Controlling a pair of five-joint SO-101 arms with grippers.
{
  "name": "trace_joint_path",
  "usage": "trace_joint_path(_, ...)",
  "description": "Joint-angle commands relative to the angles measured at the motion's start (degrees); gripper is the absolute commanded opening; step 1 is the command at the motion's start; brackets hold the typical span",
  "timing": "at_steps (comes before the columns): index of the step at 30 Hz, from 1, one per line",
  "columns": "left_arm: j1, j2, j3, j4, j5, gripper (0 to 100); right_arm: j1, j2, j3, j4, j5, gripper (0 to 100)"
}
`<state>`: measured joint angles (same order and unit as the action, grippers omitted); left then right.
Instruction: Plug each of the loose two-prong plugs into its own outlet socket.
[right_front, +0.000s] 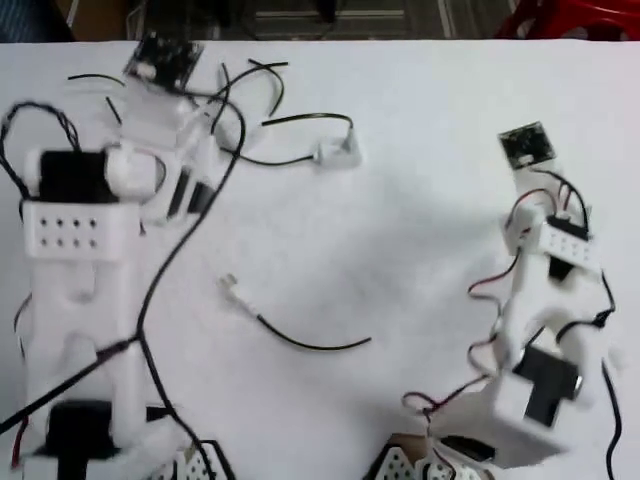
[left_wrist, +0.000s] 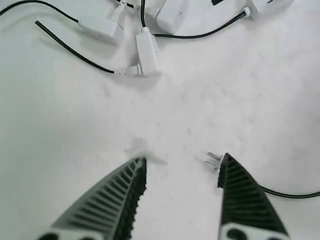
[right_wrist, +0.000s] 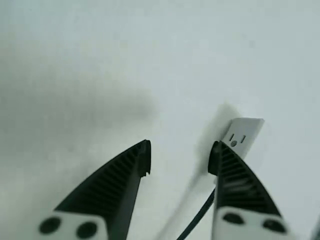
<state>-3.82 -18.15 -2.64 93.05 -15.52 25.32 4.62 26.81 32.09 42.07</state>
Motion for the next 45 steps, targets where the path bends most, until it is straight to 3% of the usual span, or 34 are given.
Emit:
trace_joint_path(1, -0.31, -8.75, 20.40, -12.13, 2.55, 24, 3.91, 6.20, -9.67, -1.19, -0.35, 19.1)
trace_joint_path(8, -0.04, -18.24, 42.20, -28.13, 6.68, 24, 10.86, 17.54, -20.13, -1.10, 0.00, 19.1)
trace_joint_path(17, -0.04, -25.45, 58.02, -41.14, 11.78, 24, 19.38, 27.30, -33.85, -0.57, 0.09, 19.1)
trace_joint_path(23, -0.04, -25.89, 65.14, -50.99, 12.92, 24, 20.26, 28.18, -44.31, 13.67, 0.09, 19.1)
trace_joint_path(27, -0.22, -25.98, 66.37, -52.04, 12.84, 24, 18.86, 29.58, -46.77, 17.36, -0.35, 19.2)
trace_joint_path(45, -0.13, -25.98, 68.84, -55.12, 12.92, 24, 19.21, 38.81, -46.95, 9.71, 0.00, 18.9)
